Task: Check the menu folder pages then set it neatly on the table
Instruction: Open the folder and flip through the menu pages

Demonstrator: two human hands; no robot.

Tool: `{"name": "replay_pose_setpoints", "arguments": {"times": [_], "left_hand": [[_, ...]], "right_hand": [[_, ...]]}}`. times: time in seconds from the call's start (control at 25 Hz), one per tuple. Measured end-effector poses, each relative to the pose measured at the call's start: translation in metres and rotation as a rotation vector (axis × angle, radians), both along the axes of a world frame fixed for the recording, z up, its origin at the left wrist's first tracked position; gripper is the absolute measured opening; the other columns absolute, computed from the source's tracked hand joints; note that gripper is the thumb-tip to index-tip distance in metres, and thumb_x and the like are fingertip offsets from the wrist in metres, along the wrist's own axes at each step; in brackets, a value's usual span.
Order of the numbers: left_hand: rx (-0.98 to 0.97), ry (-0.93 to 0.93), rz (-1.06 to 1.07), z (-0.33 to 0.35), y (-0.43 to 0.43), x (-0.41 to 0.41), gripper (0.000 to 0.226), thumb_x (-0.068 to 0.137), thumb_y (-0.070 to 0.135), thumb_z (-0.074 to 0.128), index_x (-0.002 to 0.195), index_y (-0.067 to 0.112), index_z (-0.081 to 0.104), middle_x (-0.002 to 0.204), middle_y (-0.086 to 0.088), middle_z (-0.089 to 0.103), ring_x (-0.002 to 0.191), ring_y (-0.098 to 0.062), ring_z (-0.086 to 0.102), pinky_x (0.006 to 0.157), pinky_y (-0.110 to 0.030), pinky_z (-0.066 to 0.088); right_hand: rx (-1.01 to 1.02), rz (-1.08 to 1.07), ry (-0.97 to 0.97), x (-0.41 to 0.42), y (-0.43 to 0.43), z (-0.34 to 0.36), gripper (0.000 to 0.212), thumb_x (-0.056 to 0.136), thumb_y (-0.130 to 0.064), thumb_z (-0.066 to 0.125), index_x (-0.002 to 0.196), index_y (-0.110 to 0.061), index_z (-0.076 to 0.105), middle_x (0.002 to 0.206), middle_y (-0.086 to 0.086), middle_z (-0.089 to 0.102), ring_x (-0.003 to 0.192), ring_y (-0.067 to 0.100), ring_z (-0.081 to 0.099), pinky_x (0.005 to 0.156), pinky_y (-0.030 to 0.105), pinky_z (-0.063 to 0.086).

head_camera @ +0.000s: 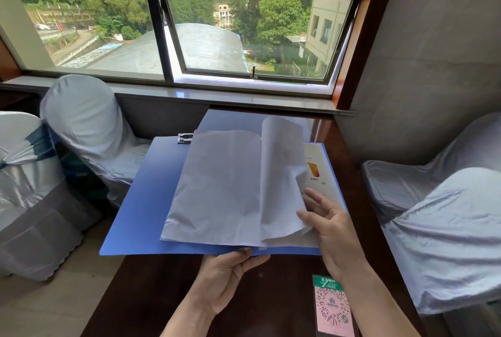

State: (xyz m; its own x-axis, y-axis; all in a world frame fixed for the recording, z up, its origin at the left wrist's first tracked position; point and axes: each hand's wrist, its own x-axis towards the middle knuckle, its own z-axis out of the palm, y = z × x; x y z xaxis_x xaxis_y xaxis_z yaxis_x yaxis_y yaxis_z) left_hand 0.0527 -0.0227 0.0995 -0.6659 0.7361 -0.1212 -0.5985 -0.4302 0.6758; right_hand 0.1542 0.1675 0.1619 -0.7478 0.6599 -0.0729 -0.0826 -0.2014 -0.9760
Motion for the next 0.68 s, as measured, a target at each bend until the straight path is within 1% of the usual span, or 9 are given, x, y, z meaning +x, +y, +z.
{"name": "replay_pose_setpoints", "arguments": {"times": [0.08,0.16,0.2,0.28,0.36,0.44,0.52,0.6,0.68], "left_hand": [[0.01,0.013,-0.004,-0.001,0.001,0.0,0.059,0.077,-0.014,0.067,0.128,0.013,0.062,0.129,-0.025,0.065,0.116,-0.048,0.063,0.083,-0.055,0.059],[0.011,0.024,-0.007,-0.001,0.003,0.0,0.059,0.076,-0.013,0.069,0.127,0.014,0.063,0.13,-0.025,0.064,0.117,-0.048,0.062,0.083,-0.054,0.058],[0.01,0.028,-0.01,0.0,0.003,0.001,0.059,0.075,-0.013,0.07,0.126,0.014,0.064,0.13,-0.025,0.065,0.117,-0.048,0.062,0.083,-0.054,0.059],[0.003,0.027,-0.011,0.002,0.005,0.002,0.056,0.073,-0.013,0.072,0.123,0.013,0.066,0.128,-0.024,0.066,0.115,-0.047,0.064,0.082,-0.053,0.059],[-0.005,0.02,-0.008,0.004,0.005,0.002,0.052,0.075,-0.014,0.069,0.119,0.014,0.069,0.126,-0.022,0.068,0.114,-0.045,0.065,0.08,-0.052,0.06],[0.0,0.039,-0.016,0.004,0.005,0.002,0.054,0.078,-0.017,0.065,0.123,0.013,0.066,0.129,-0.022,0.067,0.116,-0.045,0.064,0.081,-0.051,0.06],[-0.002,0.068,-0.024,0.006,0.005,0.002,0.055,0.08,-0.017,0.064,0.128,0.01,0.063,0.131,-0.025,0.064,0.117,-0.047,0.062,0.083,-0.051,0.059],[-0.02,0.101,-0.038,0.007,0.003,0.004,0.054,0.079,-0.014,0.066,0.128,0.009,0.062,0.132,-0.028,0.063,0.118,-0.046,0.062,0.084,-0.049,0.059],[-0.025,0.133,-0.048,0.009,0.001,0.005,0.055,0.078,-0.01,0.07,0.129,0.011,0.063,0.133,-0.027,0.062,0.12,-0.046,0.061,0.086,-0.049,0.058]], "right_hand": [[0.036,0.038,0.049,-0.002,-0.007,0.007,0.064,0.071,-0.029,0.083,0.13,-0.033,0.062,0.135,-0.008,0.062,0.121,0.015,0.061,0.094,0.038,0.056],[0.025,0.04,0.164,-0.004,-0.013,0.015,0.069,0.077,-0.031,0.081,0.139,-0.038,0.051,0.146,-0.012,0.05,0.13,0.016,0.053,0.1,0.043,0.052],[-0.001,0.048,0.25,-0.005,-0.014,0.019,0.076,0.079,-0.031,0.078,0.145,-0.041,0.042,0.148,-0.016,0.047,0.133,0.015,0.051,0.101,0.045,0.051],[-0.02,0.088,0.372,-0.009,-0.02,0.03,0.084,0.081,-0.035,0.075,0.147,-0.052,0.028,0.143,-0.033,0.045,0.133,0.01,0.05,0.095,0.039,0.053],[0.019,0.135,0.406,-0.013,-0.029,0.038,0.083,0.083,-0.037,0.072,0.148,-0.054,0.022,0.148,-0.033,0.037,0.136,0.01,0.047,0.095,0.04,0.053],[0.07,0.191,0.398,-0.018,-0.039,0.04,0.077,0.087,-0.041,0.065,0.15,-0.051,0.021,0.159,-0.022,0.026,0.14,0.015,0.044,0.103,0.049,0.047],[0.138,0.294,0.332,-0.024,-0.047,0.039,0.075,0.087,-0.055,0.061,0.151,-0.048,0.023,0.162,-0.017,0.024,0.141,0.019,0.042,0.111,0.05,0.039],[0.222,0.368,0.206,-0.03,-0.055,0.039,0.079,0.082,-0.067,0.058,0.151,-0.04,0.03,0.159,-0.015,0.032,0.139,0.015,0.045,0.112,0.039,0.038],[0.208,0.407,0.128,-0.034,-0.061,0.038,0.089,0.074,-0.074,0.062,0.149,-0.031,0.038,0.155,-0.01,0.041,0.136,0.01,0.048,0.105,0.026,0.045]]}}
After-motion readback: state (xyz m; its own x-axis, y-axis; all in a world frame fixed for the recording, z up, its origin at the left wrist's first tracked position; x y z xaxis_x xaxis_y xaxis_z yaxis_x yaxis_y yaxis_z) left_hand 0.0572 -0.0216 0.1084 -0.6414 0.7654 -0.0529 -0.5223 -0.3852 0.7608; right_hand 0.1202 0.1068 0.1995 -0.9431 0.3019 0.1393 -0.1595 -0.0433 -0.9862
